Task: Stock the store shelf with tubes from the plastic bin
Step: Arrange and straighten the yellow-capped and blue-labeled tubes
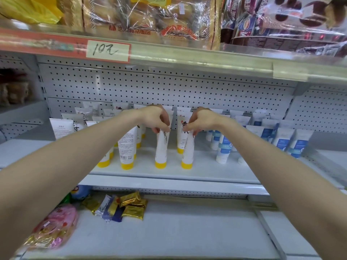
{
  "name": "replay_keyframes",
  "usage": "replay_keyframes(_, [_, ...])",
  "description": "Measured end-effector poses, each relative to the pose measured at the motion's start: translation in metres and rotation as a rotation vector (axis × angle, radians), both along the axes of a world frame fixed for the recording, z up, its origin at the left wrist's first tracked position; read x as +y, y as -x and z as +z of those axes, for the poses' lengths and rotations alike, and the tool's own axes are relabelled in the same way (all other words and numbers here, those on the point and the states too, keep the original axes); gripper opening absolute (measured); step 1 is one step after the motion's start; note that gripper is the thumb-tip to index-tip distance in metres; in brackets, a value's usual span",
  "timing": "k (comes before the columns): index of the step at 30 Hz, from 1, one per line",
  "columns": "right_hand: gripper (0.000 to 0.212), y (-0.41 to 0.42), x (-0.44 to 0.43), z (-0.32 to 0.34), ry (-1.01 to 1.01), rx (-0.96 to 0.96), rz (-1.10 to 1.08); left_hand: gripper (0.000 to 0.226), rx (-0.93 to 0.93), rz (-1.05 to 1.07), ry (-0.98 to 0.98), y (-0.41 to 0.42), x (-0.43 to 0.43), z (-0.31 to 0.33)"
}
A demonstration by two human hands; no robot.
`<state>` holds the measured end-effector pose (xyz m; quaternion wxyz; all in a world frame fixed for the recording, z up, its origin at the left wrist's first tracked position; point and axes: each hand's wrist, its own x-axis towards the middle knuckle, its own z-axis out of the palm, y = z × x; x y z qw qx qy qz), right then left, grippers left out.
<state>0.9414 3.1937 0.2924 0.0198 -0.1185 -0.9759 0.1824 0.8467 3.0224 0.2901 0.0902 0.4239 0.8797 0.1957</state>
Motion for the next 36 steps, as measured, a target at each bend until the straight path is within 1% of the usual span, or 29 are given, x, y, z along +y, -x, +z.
replay_keyframes(4, [0.033, -0.007, -0.002, 0.009, -0.078, -0.062, 0.052, 0.035, -0.008, -0.017, 0.019, -0.002, -0.002, 0.004])
replay_keyframes(6, [0.032, -0.005, -0.002, 0.009, -0.111, -0.042, 0.064, 0.037, 0.002, -0.033, 0.031, -0.003, -0.003, 0.006])
replay_keyframes(9, [0.021, -0.002, -0.002, 0.005, -0.054, 0.021, 0.049, 0.04, 0.012, -0.064, 0.032, -0.002, -0.003, 0.006])
replay_keyframes(13, [0.028, -0.001, -0.003, 0.002, -0.17, 0.051, 0.036, 0.055, 0.025, -0.06, 0.015, 0.001, -0.005, 0.003])
replay_keyframes(15, [0.027, -0.001, -0.002, 0.001, -0.178, 0.037, 0.037, 0.057, 0.039, -0.047, 0.018, 0.003, -0.006, 0.002])
replay_keyframes(22, [0.032, 0.0, 0.001, -0.003, -0.133, -0.008, 0.051, 0.036, 0.077, -0.01, 0.089, 0.001, -0.002, 0.003])
replay_keyframes(27, [0.035, 0.001, 0.003, -0.004, -0.156, 0.009, 0.047, 0.027, 0.158, -0.02, 0.057, 0.003, 0.002, -0.001])
replay_keyframes(29, [0.036, 0.002, 0.004, -0.004, -0.157, 0.014, 0.042, 0.024, 0.155, -0.019, 0.038, 0.005, 0.002, -0.002])
replay_keyframes(31, [0.034, 0.003, 0.004, -0.004, -0.149, 0.011, 0.047, 0.022, 0.148, -0.022, 0.038, 0.006, 0.002, -0.003])
replay_keyframes(35, [0.02, 0.005, 0.003, -0.005, -0.194, -0.052, 0.072, 0.022, 0.127, -0.014, 0.087, 0.011, 0.003, -0.004])
replay_keyframes(36, [0.019, 0.006, 0.003, -0.005, -0.201, -0.055, 0.072, 0.022, 0.138, -0.013, 0.089, 0.012, 0.003, -0.004])
